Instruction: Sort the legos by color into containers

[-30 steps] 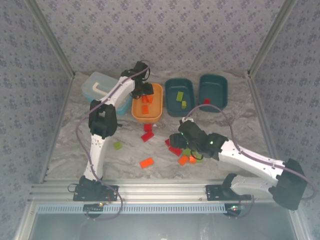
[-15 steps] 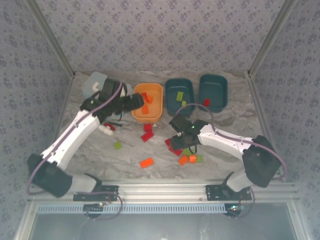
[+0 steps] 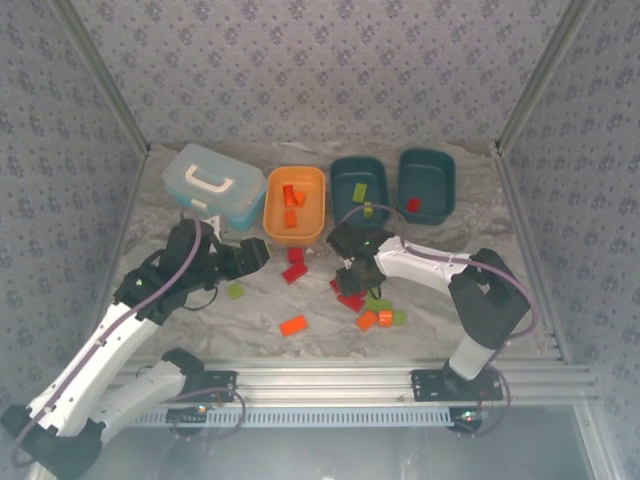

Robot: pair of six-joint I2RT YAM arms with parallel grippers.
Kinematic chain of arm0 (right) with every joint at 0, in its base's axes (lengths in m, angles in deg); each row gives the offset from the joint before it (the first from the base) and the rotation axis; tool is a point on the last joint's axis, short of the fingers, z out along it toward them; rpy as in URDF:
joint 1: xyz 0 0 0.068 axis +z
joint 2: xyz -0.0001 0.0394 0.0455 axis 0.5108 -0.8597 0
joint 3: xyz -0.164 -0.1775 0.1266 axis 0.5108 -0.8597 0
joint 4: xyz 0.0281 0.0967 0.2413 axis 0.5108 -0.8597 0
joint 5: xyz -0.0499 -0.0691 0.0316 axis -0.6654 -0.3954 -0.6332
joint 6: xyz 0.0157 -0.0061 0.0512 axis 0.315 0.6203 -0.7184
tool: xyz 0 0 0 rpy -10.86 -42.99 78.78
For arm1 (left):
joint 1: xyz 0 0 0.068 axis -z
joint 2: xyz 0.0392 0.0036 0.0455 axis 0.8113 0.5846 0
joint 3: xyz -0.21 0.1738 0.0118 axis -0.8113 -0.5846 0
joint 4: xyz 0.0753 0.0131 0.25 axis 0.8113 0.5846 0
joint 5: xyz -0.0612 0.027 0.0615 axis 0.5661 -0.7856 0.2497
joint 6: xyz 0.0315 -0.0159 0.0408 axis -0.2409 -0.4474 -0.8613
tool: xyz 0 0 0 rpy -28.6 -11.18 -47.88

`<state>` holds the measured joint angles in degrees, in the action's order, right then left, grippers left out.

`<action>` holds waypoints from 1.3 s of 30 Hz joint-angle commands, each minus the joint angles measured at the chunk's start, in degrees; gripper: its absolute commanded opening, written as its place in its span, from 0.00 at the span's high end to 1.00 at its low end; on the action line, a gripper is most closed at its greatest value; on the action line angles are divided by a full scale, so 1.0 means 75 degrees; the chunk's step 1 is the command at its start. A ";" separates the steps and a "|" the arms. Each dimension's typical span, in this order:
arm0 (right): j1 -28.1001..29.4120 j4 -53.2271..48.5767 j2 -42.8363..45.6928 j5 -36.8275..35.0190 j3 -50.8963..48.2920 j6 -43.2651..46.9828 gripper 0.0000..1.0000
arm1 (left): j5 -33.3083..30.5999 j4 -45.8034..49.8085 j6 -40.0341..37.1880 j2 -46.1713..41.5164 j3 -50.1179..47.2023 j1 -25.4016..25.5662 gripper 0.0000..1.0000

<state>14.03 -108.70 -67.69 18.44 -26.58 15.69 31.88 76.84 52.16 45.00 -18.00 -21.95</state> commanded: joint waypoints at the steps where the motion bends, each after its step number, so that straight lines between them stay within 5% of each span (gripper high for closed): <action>1: -0.0061 -0.0224 -0.0266 -0.0051 0.0187 0.0116 0.54 | 0.0007 0.0260 0.0074 0.0082 0.0224 0.0021 0.07; 15: -0.0064 -0.0133 -0.0478 -0.0235 0.0319 0.0075 0.74 | -0.0020 0.0142 0.0128 0.0223 0.0438 0.0192 0.07; 26: -0.0296 -0.0772 0.1270 -0.0740 0.0567 -0.0445 0.78 | -0.0075 -0.0242 0.0351 0.0457 0.0071 0.0571 0.07; 33: -0.2349 -0.0285 0.1767 -0.0711 0.1229 -0.0445 0.78 | -0.0198 -0.1500 0.0621 0.1370 0.0062 0.1310 0.07; 39: -0.4207 0.1280 0.0244 -0.0265 0.2152 -0.0526 0.79 | -0.0134 -0.2260 0.0642 0.2517 0.0637 0.1659 0.08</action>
<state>-14.29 -105.05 -60.08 15.18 -13.75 12.74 31.20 65.11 56.25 61.78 -16.86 -10.50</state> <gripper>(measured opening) 0.217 0.926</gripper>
